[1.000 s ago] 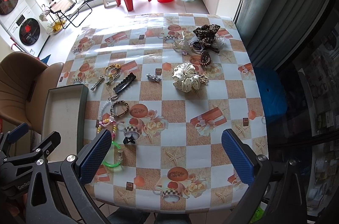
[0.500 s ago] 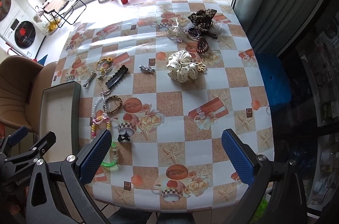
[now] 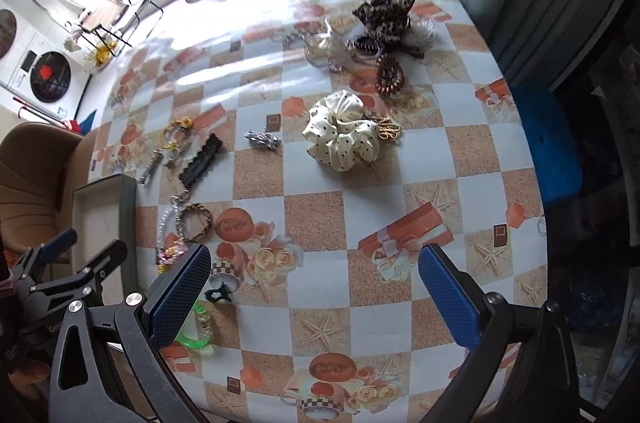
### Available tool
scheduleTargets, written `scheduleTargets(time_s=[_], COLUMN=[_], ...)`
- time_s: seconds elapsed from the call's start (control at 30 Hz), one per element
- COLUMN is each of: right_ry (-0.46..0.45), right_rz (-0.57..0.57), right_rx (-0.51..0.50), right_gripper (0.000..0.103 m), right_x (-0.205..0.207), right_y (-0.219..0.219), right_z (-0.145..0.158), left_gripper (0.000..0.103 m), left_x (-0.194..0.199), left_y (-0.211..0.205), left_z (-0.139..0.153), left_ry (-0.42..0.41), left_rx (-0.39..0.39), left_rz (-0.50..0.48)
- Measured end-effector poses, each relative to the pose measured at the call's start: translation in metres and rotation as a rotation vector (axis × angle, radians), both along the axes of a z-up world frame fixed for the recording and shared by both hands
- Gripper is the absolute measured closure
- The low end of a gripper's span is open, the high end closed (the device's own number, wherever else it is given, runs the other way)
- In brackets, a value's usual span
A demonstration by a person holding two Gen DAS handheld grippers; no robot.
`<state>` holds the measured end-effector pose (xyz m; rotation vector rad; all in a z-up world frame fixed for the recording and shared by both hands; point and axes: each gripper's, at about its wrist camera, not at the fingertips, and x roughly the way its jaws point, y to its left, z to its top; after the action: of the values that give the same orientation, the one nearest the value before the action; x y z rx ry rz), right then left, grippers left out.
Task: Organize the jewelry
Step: 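Grasp the black hair clip with the left gripper while the right grasps the polka-dot scrunchie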
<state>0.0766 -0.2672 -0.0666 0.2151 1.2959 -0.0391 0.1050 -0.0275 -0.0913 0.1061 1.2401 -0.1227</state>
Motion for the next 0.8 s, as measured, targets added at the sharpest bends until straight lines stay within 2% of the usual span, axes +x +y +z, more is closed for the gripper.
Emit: scheduleTargets(time_s=[0.33, 0.5, 0.53, 0.6, 0.8], right_ry=[0.058, 0.071, 0.073, 0.072, 0.095], right_rz=[-0.038, -0.055, -0.064, -0.089, -0.163], right_rx=[0.046, 0.047, 0.051, 0.063, 0.094], right_gripper=[0.0, 0.0, 0.0, 0.0, 0.0], right_x=[0.055, 0.082, 0.087, 0.096, 0.112], right_y=[-0.025, -0.03, -0.032, -0.035, -0.041], right_z=[-0.051, -0.075, -0.08, -0.088, -0.114], left_gripper=[0.0, 0.006, 0.012, 0.017, 0.017], left_x=[0.062, 0.082, 0.085, 0.089, 0.097], left_y=[-0.03, -0.043, -0.044, -0.05, -0.058], left_z=[-0.05, -0.073, -0.077, -0.087, -0.108], left_ry=[0.002, 0.015, 0.018, 0.035, 0.063], left_rx=[-0.011, 0.001, 0.003, 0.01, 0.011], left_rz=[-0.089, -0.123, -0.131, -0.15, -0.162])
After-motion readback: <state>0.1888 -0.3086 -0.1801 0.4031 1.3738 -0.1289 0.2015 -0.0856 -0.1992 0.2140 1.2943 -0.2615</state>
